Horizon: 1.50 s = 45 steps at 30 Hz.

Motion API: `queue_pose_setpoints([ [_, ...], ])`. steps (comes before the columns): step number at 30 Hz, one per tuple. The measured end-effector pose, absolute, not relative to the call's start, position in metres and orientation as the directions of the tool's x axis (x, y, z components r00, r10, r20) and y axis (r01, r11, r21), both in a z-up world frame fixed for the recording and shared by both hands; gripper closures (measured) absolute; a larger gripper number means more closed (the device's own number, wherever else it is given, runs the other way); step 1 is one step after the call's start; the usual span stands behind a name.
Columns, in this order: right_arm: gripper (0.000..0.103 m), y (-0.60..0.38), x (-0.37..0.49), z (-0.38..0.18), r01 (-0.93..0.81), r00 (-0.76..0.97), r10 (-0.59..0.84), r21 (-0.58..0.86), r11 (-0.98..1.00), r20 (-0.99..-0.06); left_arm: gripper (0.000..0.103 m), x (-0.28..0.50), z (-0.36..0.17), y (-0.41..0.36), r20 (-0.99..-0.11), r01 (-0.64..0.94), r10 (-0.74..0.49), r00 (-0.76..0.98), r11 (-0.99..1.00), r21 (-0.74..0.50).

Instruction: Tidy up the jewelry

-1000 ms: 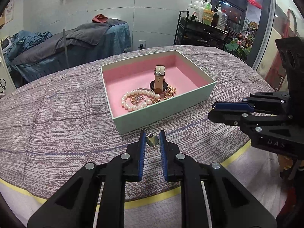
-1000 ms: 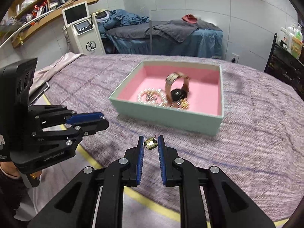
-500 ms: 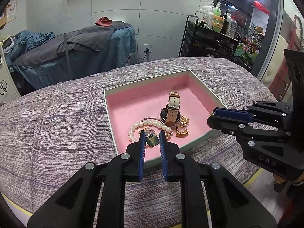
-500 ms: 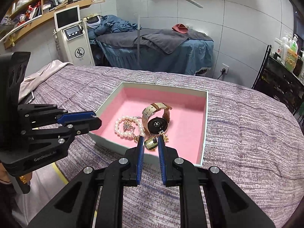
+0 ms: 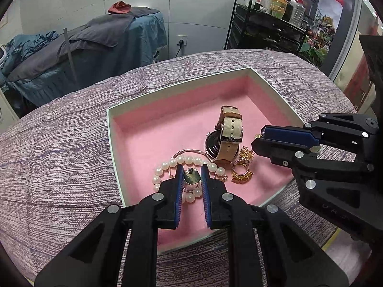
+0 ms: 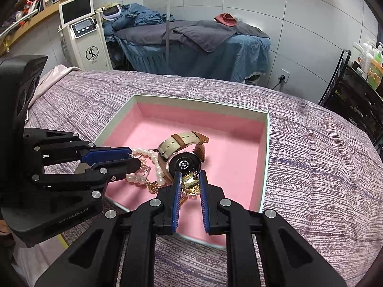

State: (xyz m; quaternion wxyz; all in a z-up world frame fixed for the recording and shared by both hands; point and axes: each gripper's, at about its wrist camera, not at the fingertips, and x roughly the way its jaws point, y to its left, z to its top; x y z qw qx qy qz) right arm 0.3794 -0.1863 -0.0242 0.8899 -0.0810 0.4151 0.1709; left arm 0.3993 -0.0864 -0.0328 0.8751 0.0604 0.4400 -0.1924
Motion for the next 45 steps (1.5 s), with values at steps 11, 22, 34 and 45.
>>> queue_pose_setpoints([
  [11, 0.088, -0.183, 0.389, -0.037, -0.368, 0.579, 0.205, -0.029, 0.929, -0.789, 0.088, 0.407, -0.039, -0.09, -0.804, 0.382, -0.269, 0.531, 0.922, -0.057],
  [22, 0.079, -0.185, 0.384, -0.035, -0.367, 0.596, 0.199, -0.043, 0.929, -0.778, 0.08, 0.394, -0.025, -0.088, -0.774, 0.396, -0.276, 0.57, 0.918, -0.035],
  [34, 0.039, -0.193, 0.343, -0.007, -0.337, 0.711, 0.2, -0.077, 0.939, -0.674, 0.016, 0.34, 0.011, -0.049, -0.642, 0.3, -0.259, 0.721, 0.953, -0.048],
  [45, 0.007, -0.202, 0.255, 0.018, -0.288, 0.812, 0.215, -0.052, 0.956, -0.542, 0.006, 0.234, 0.023, -0.018, -0.511, 0.233, -0.23, 0.829, 0.971, -0.058],
])
